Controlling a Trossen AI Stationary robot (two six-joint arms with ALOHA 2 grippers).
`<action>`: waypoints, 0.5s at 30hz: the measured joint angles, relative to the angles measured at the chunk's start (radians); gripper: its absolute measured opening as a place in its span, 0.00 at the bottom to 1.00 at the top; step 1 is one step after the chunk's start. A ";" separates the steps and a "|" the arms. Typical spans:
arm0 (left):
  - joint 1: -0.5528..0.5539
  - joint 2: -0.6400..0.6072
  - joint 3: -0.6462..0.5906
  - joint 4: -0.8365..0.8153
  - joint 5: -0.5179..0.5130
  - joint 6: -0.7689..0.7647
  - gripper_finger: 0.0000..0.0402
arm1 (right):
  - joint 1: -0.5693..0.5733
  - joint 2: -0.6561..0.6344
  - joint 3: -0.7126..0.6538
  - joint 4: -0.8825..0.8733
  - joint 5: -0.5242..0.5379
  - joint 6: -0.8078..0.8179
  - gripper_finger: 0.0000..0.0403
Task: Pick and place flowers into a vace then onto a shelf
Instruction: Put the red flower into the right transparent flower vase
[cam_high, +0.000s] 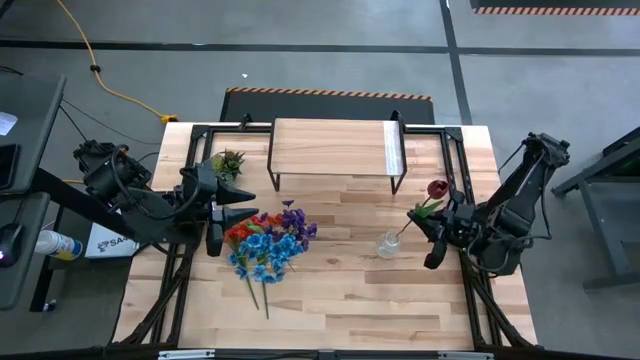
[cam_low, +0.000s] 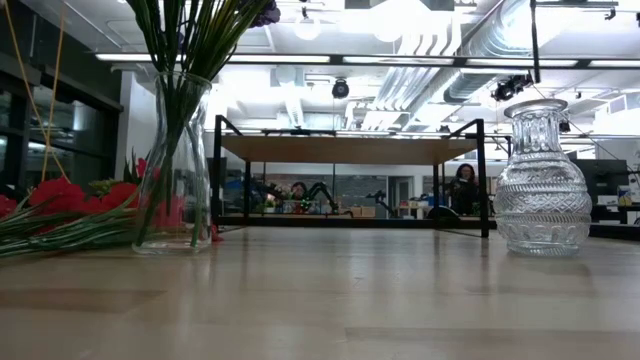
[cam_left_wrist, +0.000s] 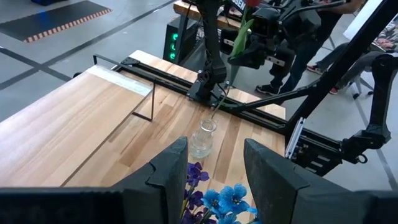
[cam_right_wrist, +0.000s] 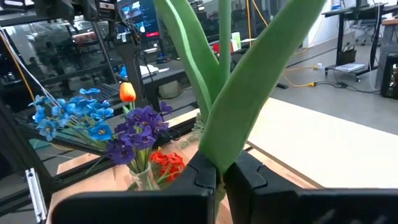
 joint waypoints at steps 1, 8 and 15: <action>0.000 0.000 0.000 0.000 0.001 0.000 0.48 | 0.000 0.000 0.000 -0.008 0.001 0.002 0.01; 0.000 0.000 0.000 0.000 0.004 0.000 0.48 | 0.000 0.000 0.000 -0.027 -0.001 0.028 0.02; 0.000 0.000 0.000 0.000 0.004 0.000 0.48 | 0.000 0.002 0.000 -0.026 -0.003 0.029 0.02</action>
